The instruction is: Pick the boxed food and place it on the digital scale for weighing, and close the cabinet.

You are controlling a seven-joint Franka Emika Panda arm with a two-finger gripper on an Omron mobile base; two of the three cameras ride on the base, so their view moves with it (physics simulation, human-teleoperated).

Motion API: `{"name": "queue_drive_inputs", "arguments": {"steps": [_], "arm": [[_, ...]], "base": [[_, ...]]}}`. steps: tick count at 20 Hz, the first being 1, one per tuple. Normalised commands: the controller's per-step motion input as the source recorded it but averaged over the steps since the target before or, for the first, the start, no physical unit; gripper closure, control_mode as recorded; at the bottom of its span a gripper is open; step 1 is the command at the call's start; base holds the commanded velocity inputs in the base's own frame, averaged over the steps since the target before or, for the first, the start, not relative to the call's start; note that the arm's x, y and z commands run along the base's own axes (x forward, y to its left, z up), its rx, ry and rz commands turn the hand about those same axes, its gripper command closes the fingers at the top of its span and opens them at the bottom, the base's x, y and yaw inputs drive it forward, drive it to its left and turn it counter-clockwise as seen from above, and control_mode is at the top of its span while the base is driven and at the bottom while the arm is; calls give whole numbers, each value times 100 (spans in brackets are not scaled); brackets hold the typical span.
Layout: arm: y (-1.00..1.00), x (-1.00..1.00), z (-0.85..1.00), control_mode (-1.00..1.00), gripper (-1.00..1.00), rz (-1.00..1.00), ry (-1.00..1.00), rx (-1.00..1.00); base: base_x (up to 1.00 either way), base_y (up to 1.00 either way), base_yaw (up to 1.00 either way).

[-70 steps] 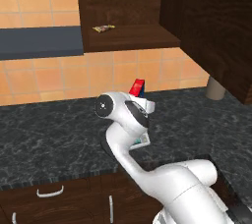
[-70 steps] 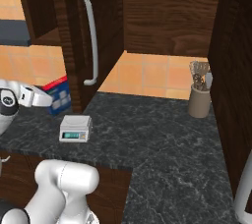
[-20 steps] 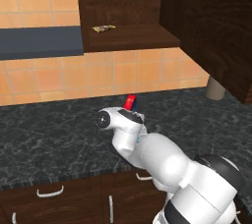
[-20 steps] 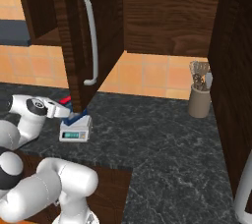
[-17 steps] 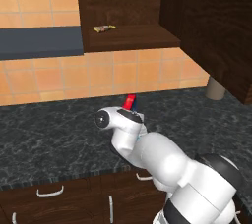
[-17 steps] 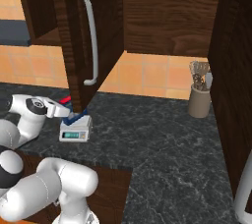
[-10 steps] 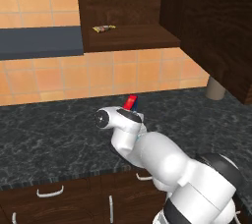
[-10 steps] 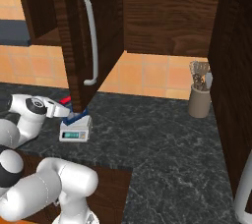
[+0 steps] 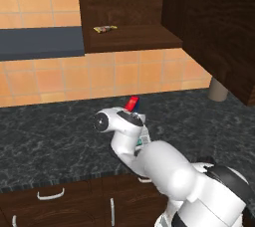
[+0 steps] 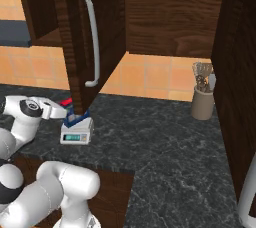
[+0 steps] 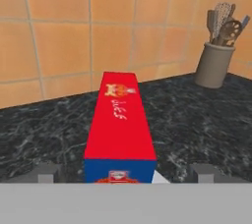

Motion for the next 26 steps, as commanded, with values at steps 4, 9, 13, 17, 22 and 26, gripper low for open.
{"name": "queue_drive_inputs", "arguments": {"steps": [4, 9, 13, 17, 22, 26], "arm": [[0, -44, 75, -100, -100, 2, -21, 0], [0, -62, 83, -100, -100, 4, -19, 0], [-6, -81, 76, -100, -100, 1, -8, 9], [-47, -100, 43, -100, -100, 7, -24, 27], [-61, -100, 54, -100, -100, 8, -22, 24], [-75, -100, 34, -100, -100, 6, -8, 28]], "base": [[0, 0, 0], [0, 0, 0], [0, 0, 0], [0, 0, 0], [0, 0, 0], [0, 0, 0]]}}
